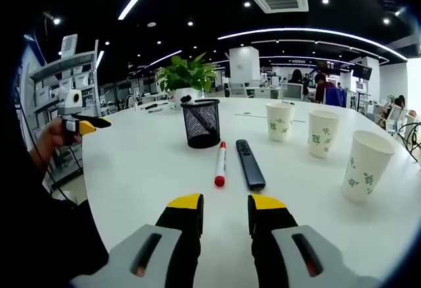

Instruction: Place the scattered laser pointers and whiteboard markers into the pen holder and stack the scattered paper cups together

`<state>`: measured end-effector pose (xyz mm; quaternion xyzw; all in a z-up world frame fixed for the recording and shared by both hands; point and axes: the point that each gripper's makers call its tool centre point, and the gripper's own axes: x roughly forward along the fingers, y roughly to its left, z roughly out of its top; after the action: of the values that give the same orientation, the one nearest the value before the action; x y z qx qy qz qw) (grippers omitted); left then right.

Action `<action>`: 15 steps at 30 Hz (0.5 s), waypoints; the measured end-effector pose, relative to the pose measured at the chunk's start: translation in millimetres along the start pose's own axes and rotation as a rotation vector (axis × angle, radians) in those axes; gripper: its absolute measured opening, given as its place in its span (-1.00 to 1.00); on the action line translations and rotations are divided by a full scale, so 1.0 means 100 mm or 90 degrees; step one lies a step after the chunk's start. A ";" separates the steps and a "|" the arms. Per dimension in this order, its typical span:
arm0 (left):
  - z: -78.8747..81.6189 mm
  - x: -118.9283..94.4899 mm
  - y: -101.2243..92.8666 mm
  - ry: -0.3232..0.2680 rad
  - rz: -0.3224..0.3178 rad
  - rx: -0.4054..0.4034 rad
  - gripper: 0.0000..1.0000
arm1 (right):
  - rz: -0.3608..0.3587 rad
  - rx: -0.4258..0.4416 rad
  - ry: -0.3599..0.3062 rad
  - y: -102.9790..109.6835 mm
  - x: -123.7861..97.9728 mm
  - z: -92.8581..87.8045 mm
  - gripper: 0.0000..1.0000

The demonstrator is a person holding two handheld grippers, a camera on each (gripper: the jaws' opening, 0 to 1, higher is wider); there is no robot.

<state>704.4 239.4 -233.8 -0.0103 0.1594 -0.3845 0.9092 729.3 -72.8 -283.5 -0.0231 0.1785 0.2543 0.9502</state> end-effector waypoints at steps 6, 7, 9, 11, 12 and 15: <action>0.00 -0.01 -0.01 -0.001 -0.001 -0.001 -0.14 | 0.000 0.001 0.002 -0.01 0.02 -0.02 -0.40; 0.00 -0.01 -0.01 -0.002 -0.001 -0.001 -0.14 | 0.001 0.001 0.002 -0.01 0.02 -0.02 -0.40; 0.00 -0.02 -0.01 -0.002 -0.002 -0.001 -0.14 | 0.002 0.002 0.004 0.00 0.03 -0.03 -0.40; 0.00 -0.02 -0.01 -0.002 -0.002 -0.001 -0.14 | 0.003 0.002 0.006 0.01 0.05 -0.05 -0.40; -0.01 -0.02 -0.01 -0.002 -0.001 -0.001 -0.14 | 0.004 0.003 0.007 0.01 0.05 -0.05 -0.40; -0.01 -0.02 -0.01 -0.001 0.000 -0.002 -0.14 | 0.005 0.002 0.008 0.03 0.06 -0.05 -0.40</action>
<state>702.1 240.7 -234.1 -0.0122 0.1590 -0.3844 0.9093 731.5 -68.2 -290.6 -0.0222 0.1852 0.2577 0.9480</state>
